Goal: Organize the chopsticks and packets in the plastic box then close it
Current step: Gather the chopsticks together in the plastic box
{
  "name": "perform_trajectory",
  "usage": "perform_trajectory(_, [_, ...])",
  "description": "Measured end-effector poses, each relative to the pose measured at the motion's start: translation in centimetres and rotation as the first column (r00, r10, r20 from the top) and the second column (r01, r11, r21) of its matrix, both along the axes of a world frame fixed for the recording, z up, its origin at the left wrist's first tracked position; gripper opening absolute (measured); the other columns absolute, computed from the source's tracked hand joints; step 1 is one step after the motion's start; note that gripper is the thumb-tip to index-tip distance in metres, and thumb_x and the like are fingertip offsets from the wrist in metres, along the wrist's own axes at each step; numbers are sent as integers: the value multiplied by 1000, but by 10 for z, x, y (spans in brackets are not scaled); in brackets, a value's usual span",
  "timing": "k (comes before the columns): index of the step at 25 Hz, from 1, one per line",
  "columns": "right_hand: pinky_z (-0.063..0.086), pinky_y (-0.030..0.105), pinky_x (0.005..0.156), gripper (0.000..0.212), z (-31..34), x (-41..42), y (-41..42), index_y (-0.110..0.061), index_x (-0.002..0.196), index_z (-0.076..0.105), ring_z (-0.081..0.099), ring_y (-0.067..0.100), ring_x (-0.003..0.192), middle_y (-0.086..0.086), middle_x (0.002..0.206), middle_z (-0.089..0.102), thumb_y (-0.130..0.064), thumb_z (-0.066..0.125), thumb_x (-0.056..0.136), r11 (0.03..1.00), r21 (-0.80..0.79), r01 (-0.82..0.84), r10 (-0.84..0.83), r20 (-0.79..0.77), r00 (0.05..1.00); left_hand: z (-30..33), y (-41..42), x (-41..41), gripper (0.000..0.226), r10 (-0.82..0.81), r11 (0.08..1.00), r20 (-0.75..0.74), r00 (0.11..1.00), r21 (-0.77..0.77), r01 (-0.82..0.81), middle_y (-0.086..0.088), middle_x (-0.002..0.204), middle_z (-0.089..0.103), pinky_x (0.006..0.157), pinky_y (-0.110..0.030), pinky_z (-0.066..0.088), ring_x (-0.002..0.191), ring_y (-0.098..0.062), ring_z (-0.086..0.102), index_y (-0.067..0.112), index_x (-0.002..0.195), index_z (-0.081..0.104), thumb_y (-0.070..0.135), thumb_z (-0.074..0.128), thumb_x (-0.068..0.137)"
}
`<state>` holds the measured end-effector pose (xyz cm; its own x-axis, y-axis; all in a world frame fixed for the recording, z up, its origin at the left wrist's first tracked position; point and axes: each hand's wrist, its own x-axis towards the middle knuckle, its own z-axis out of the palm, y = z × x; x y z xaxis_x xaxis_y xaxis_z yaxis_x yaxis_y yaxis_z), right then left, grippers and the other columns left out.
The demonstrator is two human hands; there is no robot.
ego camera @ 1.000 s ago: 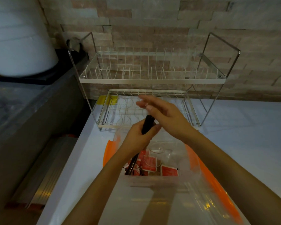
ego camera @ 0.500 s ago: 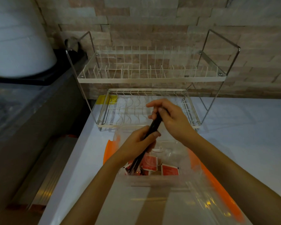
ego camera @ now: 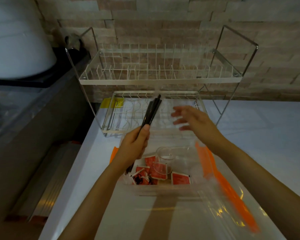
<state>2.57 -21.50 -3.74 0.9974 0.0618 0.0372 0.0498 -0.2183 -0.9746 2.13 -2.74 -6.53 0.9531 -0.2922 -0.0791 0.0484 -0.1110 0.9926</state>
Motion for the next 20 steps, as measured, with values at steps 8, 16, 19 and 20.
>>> perform_trajectory(8, [40, 34, 101, 39, -49, -10, 18, -14, 129, 51, 47, 22, 122, 7, 133, 53, -23, 51, 91, 411, -816, -407, 313, -293, 903, 4, 6, 0, 38, 40, 998, 20, 999, -51, -39, 10, 38, 31, 33, -13, 19, 33, 0, 23, 17, 61, 37, 29, 30, 97])
perform_trajectory(16, [46, 32, 78, 25, -49, -12, 23, -20, 111, 65, 61, 24, 103, 6, 113, 68, -20, 53, 89, 258, -881, -396, 326, -306, 895, 0, 8, -3, 38, 37, 997, 13, 999, -64, -36, 10, 37, 32, 33, -13, 20, 32, 0, 23, 16, 62, 36, 29, 30, 97])
perform_trajectory(19, [42, 29, 73, 24, -39, -14, 14, -22, 109, 66, 62, 21, 103, 3, 112, 68, -26, 50, 90, 145, -907, -396, 372, -321, 871, 0, 8, -4, 38, 39, 996, 3, 999, -74, -38, 9, 37, 32, 33, -13, 19, 32, 0, 23, 16, 61, 36, 29, 31, 97])
perform_trajectory(20, [44, 30, 75, 24, -35, -16, 11, -23, 108, 66, 62, 21, 103, 3, 113, 68, -27, 49, 91, 110, -911, -397, 386, -329, 862, -1, 8, -4, 38, 39, 996, 2, 999, -75, -39, 9, 37, 32, 33, -14, 19, 32, 0, 23, 16, 61, 36, 29, 31, 97])
